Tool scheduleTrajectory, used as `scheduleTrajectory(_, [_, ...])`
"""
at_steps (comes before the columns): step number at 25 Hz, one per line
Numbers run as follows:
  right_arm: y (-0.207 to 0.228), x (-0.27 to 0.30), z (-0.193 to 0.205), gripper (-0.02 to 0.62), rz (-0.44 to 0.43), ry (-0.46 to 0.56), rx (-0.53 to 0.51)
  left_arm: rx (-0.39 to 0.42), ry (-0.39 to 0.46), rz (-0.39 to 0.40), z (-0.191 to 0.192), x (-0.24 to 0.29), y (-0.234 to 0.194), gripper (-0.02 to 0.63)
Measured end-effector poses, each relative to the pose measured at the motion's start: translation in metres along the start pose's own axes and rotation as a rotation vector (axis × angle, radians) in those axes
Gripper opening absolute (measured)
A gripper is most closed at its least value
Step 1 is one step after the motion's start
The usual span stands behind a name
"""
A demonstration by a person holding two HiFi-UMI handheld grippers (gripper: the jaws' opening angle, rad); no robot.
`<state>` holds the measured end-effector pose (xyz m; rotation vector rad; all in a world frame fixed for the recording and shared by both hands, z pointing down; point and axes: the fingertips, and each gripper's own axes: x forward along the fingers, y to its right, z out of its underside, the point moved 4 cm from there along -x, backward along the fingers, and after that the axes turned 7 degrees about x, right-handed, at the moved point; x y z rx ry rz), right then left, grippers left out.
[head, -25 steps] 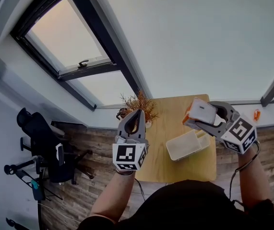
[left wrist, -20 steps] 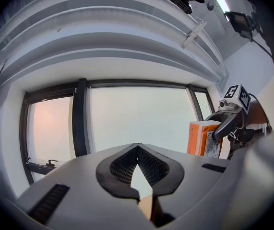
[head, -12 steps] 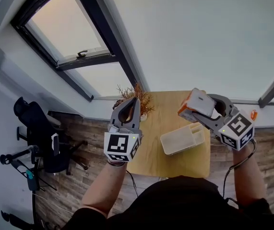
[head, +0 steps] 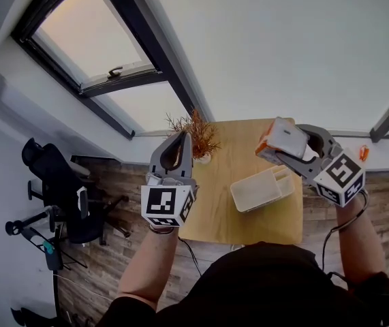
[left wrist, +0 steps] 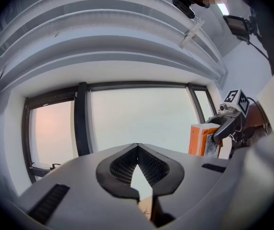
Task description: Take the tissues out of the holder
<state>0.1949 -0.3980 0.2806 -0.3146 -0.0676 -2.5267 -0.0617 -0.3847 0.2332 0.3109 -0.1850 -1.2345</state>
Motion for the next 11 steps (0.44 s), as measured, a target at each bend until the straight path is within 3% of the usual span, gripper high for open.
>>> scheduleTrajectory(11, [0.0063, 0.0038, 0.0051, 0.284, -0.005, -0.003, 0.003, -0.009, -0.017, -0.002, 0.0071, 0.0012, 0.0065, 0.005])
